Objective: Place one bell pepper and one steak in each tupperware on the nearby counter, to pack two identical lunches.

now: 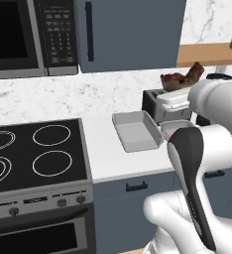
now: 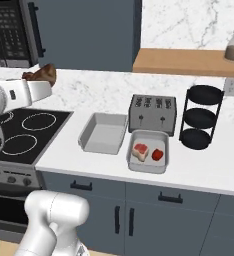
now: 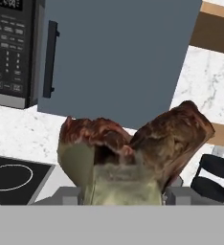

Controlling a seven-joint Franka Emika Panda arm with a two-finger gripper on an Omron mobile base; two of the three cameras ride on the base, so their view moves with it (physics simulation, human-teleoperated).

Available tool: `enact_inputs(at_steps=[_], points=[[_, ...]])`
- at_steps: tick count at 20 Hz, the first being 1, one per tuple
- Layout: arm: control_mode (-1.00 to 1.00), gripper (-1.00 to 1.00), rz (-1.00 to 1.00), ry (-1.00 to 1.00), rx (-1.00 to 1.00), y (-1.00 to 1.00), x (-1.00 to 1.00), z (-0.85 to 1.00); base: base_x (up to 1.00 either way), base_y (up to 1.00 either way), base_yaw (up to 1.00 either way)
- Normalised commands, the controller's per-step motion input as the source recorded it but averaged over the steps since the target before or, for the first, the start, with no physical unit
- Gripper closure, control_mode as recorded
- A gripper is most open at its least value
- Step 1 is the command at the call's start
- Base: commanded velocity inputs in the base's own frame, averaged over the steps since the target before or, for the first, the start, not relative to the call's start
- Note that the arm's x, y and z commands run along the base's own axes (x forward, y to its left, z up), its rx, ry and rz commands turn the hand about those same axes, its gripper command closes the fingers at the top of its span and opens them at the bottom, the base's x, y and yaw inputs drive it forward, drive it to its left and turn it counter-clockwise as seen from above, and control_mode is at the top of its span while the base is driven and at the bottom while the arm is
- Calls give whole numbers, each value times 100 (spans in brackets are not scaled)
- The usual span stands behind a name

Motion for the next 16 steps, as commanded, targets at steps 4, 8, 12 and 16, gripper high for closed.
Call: enact_inputs(at_steps=[4, 8, 12, 16], points=[[100, 100, 0, 0, 0, 0, 0, 0, 35, 2, 0], [100, 100, 0, 0, 0, 0, 0, 0, 20, 8, 0], [-100, 100, 0, 0, 0, 8, -11, -5, -12, 15, 0], [-100, 100, 0, 4, 0, 28, -44, -33, 0, 0, 0]])
